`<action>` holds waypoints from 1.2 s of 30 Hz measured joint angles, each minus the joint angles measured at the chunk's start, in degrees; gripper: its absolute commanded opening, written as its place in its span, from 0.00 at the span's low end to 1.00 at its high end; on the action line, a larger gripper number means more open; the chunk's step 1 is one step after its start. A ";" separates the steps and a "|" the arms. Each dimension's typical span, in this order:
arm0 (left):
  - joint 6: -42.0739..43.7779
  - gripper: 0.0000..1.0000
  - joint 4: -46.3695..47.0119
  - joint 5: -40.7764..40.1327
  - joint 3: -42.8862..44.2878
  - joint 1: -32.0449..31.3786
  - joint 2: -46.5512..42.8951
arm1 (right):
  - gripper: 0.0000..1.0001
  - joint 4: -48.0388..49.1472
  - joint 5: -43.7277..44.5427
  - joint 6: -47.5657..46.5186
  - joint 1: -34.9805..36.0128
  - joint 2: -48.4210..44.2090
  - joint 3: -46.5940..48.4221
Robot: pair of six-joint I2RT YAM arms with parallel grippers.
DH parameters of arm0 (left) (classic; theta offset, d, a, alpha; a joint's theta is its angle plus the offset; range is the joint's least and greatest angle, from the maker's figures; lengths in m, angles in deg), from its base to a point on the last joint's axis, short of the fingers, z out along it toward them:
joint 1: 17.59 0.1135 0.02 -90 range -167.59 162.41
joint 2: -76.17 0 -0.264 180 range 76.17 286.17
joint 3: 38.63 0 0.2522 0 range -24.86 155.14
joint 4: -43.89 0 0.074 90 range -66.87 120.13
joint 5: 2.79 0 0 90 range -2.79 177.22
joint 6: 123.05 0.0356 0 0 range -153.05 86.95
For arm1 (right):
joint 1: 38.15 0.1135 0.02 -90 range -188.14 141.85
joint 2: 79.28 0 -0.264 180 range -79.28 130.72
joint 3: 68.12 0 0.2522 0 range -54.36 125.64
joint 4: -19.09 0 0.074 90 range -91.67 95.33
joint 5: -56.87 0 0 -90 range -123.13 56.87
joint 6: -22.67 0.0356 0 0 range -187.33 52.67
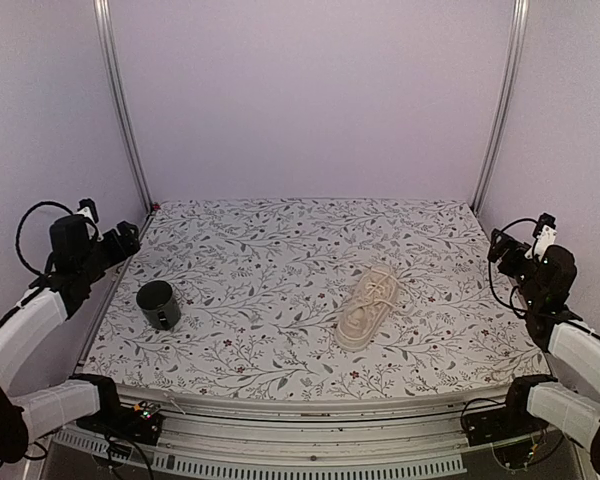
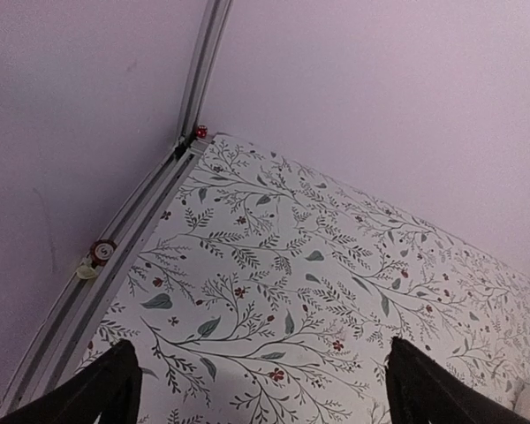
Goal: Tie the shoes
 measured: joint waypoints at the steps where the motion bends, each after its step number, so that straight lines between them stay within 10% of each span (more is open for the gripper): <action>1: -0.17 0.97 -0.72 0.09 0.28 0.00 0.44 | 0.99 -0.63 0.13 0.52 0.00 -0.26 0.00; 11: -1.11 0.97 -4.04 2.01 0.96 -1.60 1.25 | 0.98 -9.97 -7.61 1.70 0.00 -0.33 5.77; 26: -7.37 0.94 14.40 12.85 8.33 -43.93 28.96 | 0.85 -23.54 -19.58 8.79 13.11 11.21 8.70; 36: -9.94 0.94 22.05 27.43 21.53 -55.41 53.72 | 0.78 -22.86 -21.88 11.15 19.19 27.32 10.99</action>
